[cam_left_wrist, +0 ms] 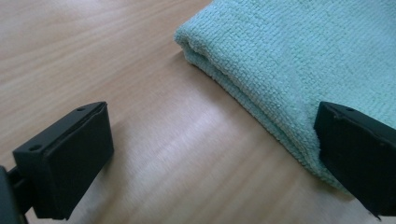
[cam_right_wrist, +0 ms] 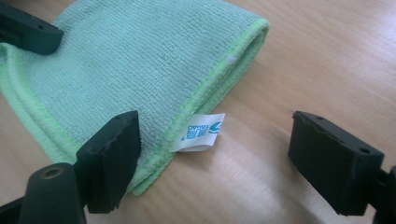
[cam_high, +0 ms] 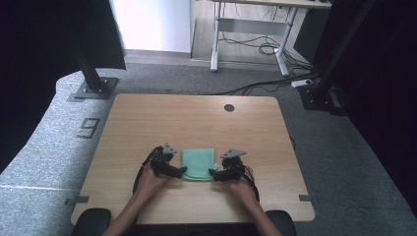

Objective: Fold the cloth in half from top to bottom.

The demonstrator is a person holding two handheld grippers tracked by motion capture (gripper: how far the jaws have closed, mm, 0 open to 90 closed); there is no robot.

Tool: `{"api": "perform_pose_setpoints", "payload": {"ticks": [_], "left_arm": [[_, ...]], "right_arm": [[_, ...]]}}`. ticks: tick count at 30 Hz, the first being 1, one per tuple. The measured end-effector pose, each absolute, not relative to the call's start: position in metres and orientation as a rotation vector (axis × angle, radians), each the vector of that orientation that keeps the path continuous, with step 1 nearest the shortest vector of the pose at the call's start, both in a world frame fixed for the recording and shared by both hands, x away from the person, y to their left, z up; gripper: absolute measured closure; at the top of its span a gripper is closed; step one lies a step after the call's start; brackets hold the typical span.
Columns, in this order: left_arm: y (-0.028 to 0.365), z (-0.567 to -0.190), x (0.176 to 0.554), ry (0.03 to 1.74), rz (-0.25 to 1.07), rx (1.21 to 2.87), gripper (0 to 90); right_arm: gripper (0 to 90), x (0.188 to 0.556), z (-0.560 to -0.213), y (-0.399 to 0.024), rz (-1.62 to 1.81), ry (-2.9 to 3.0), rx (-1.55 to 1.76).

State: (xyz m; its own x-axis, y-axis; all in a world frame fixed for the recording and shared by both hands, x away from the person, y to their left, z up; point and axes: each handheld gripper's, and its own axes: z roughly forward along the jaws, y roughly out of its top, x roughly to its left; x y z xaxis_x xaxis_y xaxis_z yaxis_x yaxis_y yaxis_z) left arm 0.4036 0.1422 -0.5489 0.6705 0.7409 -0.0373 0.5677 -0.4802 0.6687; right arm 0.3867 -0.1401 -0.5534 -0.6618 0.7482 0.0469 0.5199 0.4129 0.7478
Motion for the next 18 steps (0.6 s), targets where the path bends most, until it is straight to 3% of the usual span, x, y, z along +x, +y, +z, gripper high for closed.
{"api": "perform_pose_setpoints", "payload": {"ticks": [18], "left_arm": [[0.144, -0.549, 0.446, 1.038, 0.348, 2.204, 0.0]], "right_arm": [[13.8, 0.429, -0.554, -0.136, 1.078, 2.324, 1.163]]}}
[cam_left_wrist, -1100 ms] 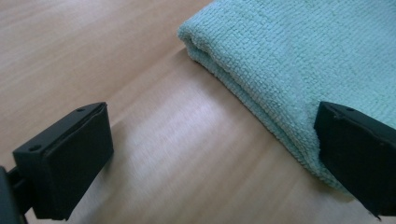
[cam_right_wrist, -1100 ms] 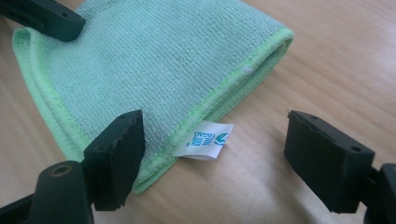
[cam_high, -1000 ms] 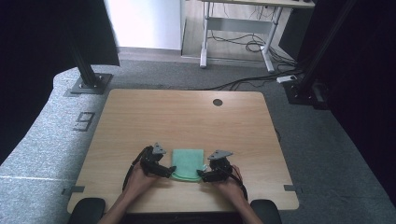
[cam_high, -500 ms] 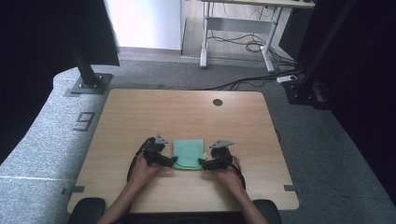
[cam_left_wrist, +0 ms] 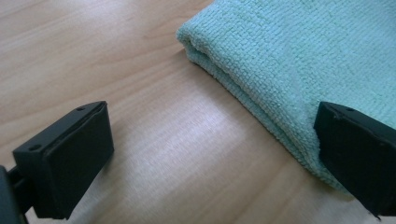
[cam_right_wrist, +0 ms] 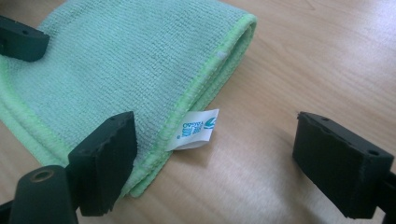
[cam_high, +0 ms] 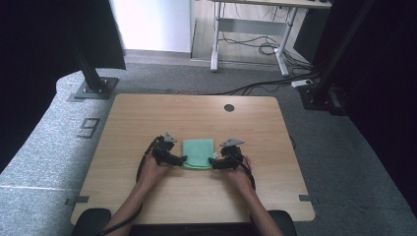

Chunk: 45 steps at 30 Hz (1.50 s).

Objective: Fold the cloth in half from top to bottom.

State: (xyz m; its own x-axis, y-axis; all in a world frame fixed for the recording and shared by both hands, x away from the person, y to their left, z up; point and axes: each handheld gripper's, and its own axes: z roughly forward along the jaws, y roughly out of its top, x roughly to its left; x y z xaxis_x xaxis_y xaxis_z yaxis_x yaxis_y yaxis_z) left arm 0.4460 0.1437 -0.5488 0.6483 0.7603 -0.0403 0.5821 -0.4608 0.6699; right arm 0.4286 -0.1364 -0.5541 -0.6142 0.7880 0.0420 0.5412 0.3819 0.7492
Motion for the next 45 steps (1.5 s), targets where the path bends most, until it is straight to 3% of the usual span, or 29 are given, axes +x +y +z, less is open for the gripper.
{"api": "perform_pose_setpoints", "payload": {"ticks": [19, 32, 45], "left_arm": [[0.145, -0.548, 0.457, 1.033, 0.330, 2.196, 0.0], [0.146, -0.544, 0.437, 0.988, 0.336, 2.196, 2.8], [0.149, -0.546, 0.450, 1.038, 0.328, 2.200, 0.0]], "right_arm": [[13.6, 0.437, -0.554, -0.136, 1.084, 2.322, 1.177], [13.4, 0.438, -0.552, -0.135, 1.075, 2.328, 1.189], [13.5, 0.434, -0.540, -0.135, 1.084, 2.331, 1.160]]}}
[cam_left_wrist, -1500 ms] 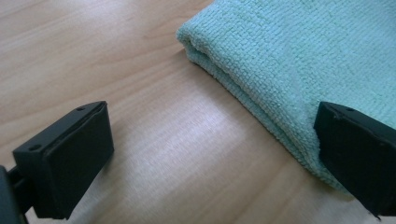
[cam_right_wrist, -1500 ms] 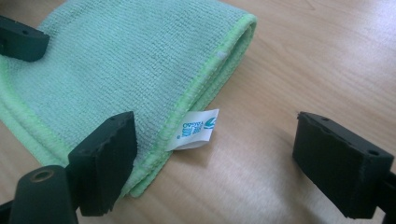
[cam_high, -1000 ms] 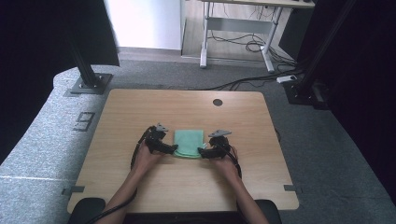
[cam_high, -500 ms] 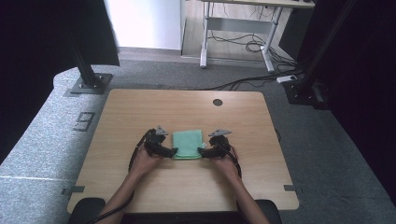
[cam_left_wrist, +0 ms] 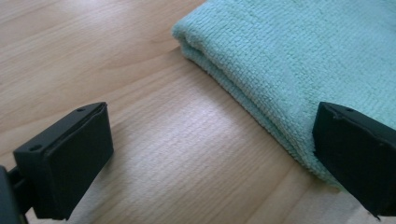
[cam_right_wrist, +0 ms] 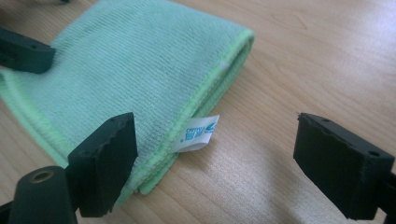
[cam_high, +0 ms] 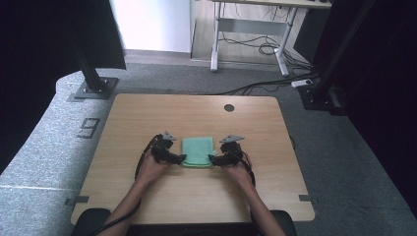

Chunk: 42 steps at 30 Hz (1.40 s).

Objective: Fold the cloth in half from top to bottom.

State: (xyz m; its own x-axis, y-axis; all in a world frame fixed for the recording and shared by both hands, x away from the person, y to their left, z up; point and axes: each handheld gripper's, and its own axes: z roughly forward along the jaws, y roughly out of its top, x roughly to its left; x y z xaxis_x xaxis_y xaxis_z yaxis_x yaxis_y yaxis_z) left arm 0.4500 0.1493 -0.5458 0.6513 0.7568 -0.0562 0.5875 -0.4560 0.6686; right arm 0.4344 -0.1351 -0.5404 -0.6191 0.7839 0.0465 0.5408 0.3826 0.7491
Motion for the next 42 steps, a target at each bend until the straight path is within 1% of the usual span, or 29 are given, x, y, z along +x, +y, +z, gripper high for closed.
{"api": "perform_pose_setpoints", "payload": {"ticks": [6, 13, 19, 23, 24, 27, 29, 31, 33, 36, 42], "left_arm": [[0.154, -0.530, 0.447, 1.001, 0.326, 2.174, 0.0], [0.157, -0.504, 0.428, 0.930, 0.305, 2.142, 0.0], [0.160, -0.491, 0.404, 0.867, 0.300, 2.173, 0.0], [0.165, -0.489, 0.388, 0.845, 0.319, 2.187, 0.0], [0.165, -0.489, 0.388, 0.845, 0.319, 2.187, 0.0], [0.172, -0.496, 0.374, 0.853, 0.337, 2.203, 0.0], [0.175, -0.499, 0.370, 0.858, 0.339, 2.206, 0.0], [0.181, -0.511, 0.363, 0.884, 0.338, 2.209, 0.0], [0.183, -0.515, 0.362, 0.894, 0.334, 2.210, 0.0], [0.189, -0.529, 0.359, 0.923, 0.329, 2.233, 0.0], [0.192, -0.539, 0.360, 0.951, 0.318, 2.243, 0.0]], "right_arm": [[13.4, 0.427, -0.527, -0.137, 1.104, 2.329, 1.125], [12.9, 0.413, -0.510, -0.150, 1.100, 2.333, 1.090], [7.5, 0.398, -0.497, -0.164, 1.105, 2.340, 1.074], [2.9, 0.386, -0.494, -0.172, 1.105, 2.346, 1.066], [2.9, 0.386, -0.494, -0.172, 1.105, 2.346, 1.066], [0.3, 0.376, -0.497, -0.181, 1.096, 2.340, 1.065], [0.1, 0.373, -0.498, -0.183, 1.095, 2.336, 1.068], [0.1, 0.366, -0.506, -0.190, 1.100, 2.325, 1.091], [0.1, 0.364, -0.510, -0.193, 1.098, 2.322, 1.097], [0.0, 0.361, -0.525, -0.201, 1.061, 2.327, 1.128], [0.0, 0.361, -0.546, -0.207, 1.000, 2.351, 1.155]]}}
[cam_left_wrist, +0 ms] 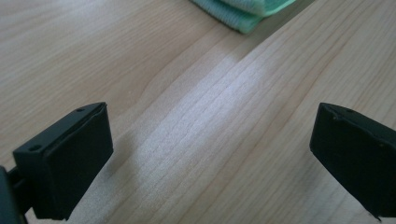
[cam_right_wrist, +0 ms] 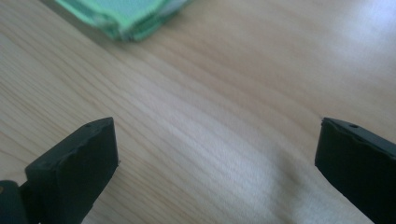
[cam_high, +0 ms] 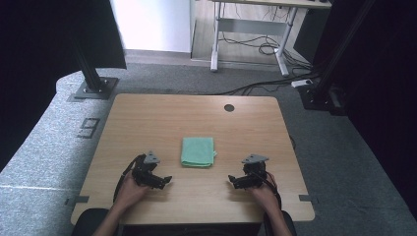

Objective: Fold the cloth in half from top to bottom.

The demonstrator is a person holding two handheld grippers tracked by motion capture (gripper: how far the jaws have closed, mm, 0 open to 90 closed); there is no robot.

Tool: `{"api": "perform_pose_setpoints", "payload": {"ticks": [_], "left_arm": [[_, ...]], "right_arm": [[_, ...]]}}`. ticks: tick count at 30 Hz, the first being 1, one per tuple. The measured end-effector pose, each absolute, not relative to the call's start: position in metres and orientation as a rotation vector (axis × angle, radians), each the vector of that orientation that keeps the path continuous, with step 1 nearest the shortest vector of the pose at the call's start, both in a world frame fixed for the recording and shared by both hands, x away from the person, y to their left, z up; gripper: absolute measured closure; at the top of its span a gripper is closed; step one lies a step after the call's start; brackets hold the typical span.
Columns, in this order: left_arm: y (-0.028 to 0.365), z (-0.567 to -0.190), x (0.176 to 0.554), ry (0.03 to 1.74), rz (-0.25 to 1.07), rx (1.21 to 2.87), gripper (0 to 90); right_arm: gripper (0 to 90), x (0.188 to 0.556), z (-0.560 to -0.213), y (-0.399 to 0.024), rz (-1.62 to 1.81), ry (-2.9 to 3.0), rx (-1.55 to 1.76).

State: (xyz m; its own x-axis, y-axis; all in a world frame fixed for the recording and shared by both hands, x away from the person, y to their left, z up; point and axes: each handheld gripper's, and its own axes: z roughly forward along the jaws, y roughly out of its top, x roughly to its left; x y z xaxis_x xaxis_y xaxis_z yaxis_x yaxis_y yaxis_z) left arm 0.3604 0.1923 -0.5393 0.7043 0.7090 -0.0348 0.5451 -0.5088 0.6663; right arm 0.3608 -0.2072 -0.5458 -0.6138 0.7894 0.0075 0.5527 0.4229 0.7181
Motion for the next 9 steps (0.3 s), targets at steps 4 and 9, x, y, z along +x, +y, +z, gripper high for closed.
{"api": "perform_pose_setpoints", "payload": {"ticks": [4, 9], "left_arm": [[0.1922, -0.5465, 0.3615, 0.969, 0.304, 2.259, 0.0], [0.1896, -0.5491, 0.3597, 0.948, 0.346, 2.262, 0.0]], "right_arm": [[0.0, 0.3605, -0.5544, -0.2076, 0.964, 2.371, 1.154], [0.0, 0.3601, -0.5565, -0.2085, 0.994, 2.352, 1.162]]}}
